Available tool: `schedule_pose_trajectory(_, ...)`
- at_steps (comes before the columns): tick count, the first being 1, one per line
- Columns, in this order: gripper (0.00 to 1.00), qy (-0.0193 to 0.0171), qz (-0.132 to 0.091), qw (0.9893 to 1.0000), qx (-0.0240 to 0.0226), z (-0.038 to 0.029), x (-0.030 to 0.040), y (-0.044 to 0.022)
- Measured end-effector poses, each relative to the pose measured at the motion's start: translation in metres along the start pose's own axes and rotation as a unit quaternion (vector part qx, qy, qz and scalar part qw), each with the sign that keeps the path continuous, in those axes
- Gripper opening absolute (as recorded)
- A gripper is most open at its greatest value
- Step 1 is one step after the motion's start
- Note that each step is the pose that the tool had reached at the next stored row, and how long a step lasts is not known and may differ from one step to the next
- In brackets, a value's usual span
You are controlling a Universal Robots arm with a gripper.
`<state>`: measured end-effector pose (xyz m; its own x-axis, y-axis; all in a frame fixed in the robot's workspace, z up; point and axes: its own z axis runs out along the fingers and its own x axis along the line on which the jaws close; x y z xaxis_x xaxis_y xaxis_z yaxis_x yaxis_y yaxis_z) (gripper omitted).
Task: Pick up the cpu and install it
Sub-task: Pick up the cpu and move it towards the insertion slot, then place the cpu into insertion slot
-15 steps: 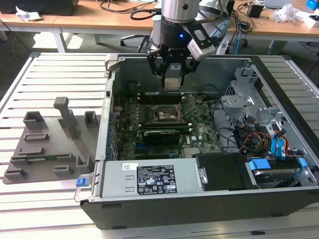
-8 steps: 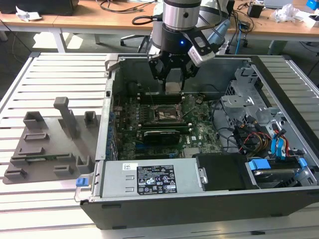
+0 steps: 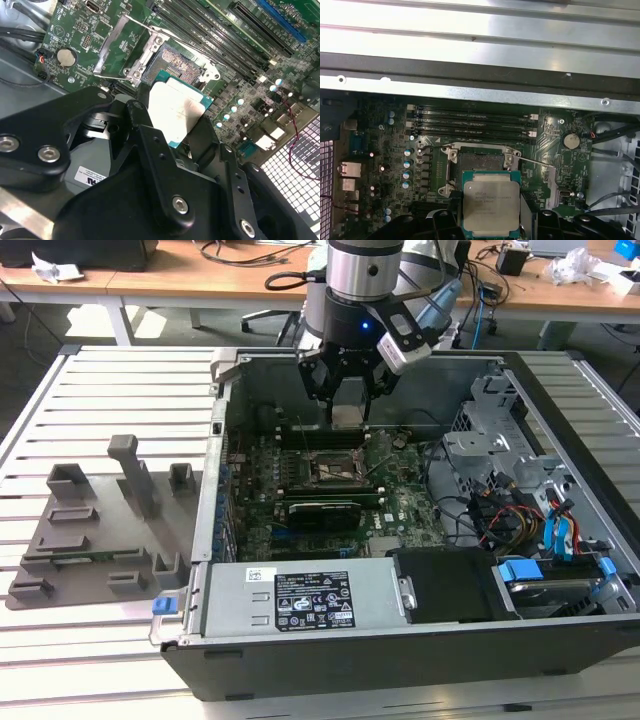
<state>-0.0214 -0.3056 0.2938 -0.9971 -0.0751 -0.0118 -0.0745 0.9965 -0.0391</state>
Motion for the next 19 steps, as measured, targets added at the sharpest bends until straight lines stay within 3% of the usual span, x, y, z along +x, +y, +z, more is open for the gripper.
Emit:
schedule_pose_trajectory(6,0.55,0.0,0.001,1.0,0.0003,0.0001,-0.0001,0.0)
schedule_pose_trajectory(9,0.55,0.0006,0.014,0.9999,0.0012,0.0001,-0.0002,0.0)
schedule_pose_trajectory(13,0.55,0.0019,0.047,0.9989,0.0016,0.0001,-0.0002,0.0)
schedule_pose_trajectory(19,0.55,0.0029,0.071,0.9975,0.0019,0.0001,-0.0002,-0.0001)
